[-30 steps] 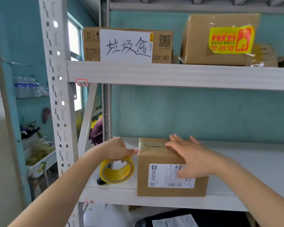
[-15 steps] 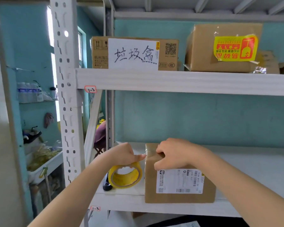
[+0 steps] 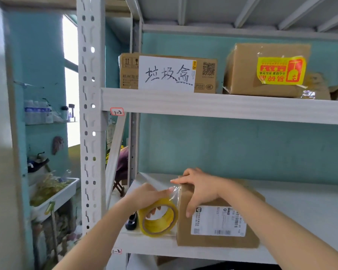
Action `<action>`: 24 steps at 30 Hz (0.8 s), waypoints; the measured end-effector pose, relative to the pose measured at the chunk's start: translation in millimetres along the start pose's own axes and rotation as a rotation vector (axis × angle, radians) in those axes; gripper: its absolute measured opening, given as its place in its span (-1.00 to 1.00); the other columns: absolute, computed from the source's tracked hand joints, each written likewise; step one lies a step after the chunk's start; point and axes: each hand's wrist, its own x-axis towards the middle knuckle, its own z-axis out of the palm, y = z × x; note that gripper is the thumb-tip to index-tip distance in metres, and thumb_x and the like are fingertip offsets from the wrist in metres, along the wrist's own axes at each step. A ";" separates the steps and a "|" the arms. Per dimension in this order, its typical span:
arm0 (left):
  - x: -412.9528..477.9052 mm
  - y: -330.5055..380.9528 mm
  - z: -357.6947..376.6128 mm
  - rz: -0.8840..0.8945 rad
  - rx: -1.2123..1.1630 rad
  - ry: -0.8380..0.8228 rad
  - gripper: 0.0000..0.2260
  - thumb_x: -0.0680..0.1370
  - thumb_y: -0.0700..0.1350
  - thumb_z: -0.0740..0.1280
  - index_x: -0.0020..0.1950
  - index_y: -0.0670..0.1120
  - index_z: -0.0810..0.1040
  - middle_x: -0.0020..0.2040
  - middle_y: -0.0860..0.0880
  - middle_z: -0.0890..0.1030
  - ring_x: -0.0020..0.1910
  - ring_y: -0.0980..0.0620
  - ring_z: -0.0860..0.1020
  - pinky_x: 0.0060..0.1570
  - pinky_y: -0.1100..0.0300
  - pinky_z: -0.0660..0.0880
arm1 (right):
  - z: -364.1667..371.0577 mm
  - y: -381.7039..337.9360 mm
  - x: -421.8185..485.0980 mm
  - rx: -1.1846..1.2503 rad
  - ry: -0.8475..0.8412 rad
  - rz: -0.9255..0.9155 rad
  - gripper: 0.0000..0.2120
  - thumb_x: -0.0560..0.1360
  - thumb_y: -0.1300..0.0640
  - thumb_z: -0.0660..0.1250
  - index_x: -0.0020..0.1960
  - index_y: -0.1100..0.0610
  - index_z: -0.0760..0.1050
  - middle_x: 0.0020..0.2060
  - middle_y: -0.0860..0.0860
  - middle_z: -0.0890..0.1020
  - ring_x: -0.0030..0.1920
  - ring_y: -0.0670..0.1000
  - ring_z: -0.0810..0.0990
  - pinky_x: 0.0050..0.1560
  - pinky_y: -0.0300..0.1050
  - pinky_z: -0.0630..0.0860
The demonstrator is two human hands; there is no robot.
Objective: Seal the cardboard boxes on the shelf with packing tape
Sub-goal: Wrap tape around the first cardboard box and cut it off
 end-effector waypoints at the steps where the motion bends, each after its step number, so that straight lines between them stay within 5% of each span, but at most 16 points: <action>1: -3.8 -6.6 0.4 -0.030 -0.075 -0.011 -0.38 0.25 0.47 0.29 -0.40 -0.12 0.60 -0.48 -0.05 0.60 -0.51 0.04 0.54 -0.36 0.23 0.55 | 3.5 1.4 -0.6 0.034 0.022 -0.002 -0.04 0.09 -0.17 0.56 0.41 -0.26 0.19 0.25 -0.07 0.26 0.32 -0.01 0.18 0.35 0.02 0.26; 6: -27.3 -28.8 0.8 0.131 -0.492 -0.162 -0.55 0.31 0.25 0.45 -0.24 -0.16 0.66 -0.29 -0.24 0.65 -0.28 -0.08 0.62 -0.05 0.07 0.57 | 7.6 4.3 -5.8 0.044 0.042 -0.031 -0.11 0.11 -0.13 0.57 0.36 -0.29 0.25 0.25 -0.08 0.26 0.31 -0.03 0.23 0.32 -0.06 0.30; 10: -45.8 -35.7 -11.1 0.147 -0.614 -0.157 -0.68 0.29 0.11 0.50 -0.26 -0.15 0.63 -0.32 -0.19 0.51 -0.45 -0.06 0.52 -0.28 0.13 0.53 | 4.8 1.5 -20.8 0.137 0.047 -0.093 -0.13 0.13 0.01 0.62 0.35 -0.25 0.31 0.26 -0.12 0.27 0.30 -0.10 0.28 0.29 -0.22 0.29; 13: -53.8 -22.2 -35.2 0.202 -0.465 -0.034 -0.63 0.29 0.20 0.49 -0.37 -0.12 0.58 -0.47 -0.09 0.45 -0.55 0.04 0.42 -0.48 0.26 0.42 | -7.7 -1.5 -38.9 0.286 0.118 -0.196 -0.12 0.12 0.08 0.63 0.34 -0.26 0.34 0.29 -0.14 0.27 0.30 -0.20 0.30 0.29 -0.37 0.24; 18: -65.3 10.5 -69.2 0.270 -0.178 -0.010 -0.50 0.27 0.34 0.43 -0.46 -0.09 0.43 -0.48 -0.08 0.36 -0.47 -0.03 0.34 -0.29 0.13 0.37 | -28.3 -2.2 -63.5 0.660 0.256 -0.356 -0.23 0.02 0.10 0.60 0.22 -0.17 0.52 0.27 -0.18 0.39 0.27 -0.22 0.41 0.27 -0.36 0.33; 22: -70.2 27.6 -81.8 0.282 -0.179 0.073 -0.51 0.24 0.31 0.46 -0.45 -0.11 0.45 -0.30 -0.33 0.55 -0.03 -0.12 0.45 0.20 -0.23 0.35 | -18.0 7.6 -71.2 0.989 0.372 -0.463 -0.41 -0.02 0.19 0.56 0.02 -0.01 0.63 0.10 -0.18 0.57 0.08 -0.07 0.59 -0.04 -0.26 0.53; 24: -68.0 31.2 -79.0 0.278 -0.126 0.037 -0.47 0.18 0.37 0.45 -0.49 -0.08 0.41 -0.33 -0.28 0.50 -0.11 -0.06 0.44 0.02 -0.14 0.43 | -13.6 12.0 -69.1 1.055 0.441 -0.478 -0.49 -0.04 0.21 0.55 -0.10 -0.03 0.61 0.00 -0.23 0.60 -0.01 -0.09 0.60 -0.09 -0.20 0.57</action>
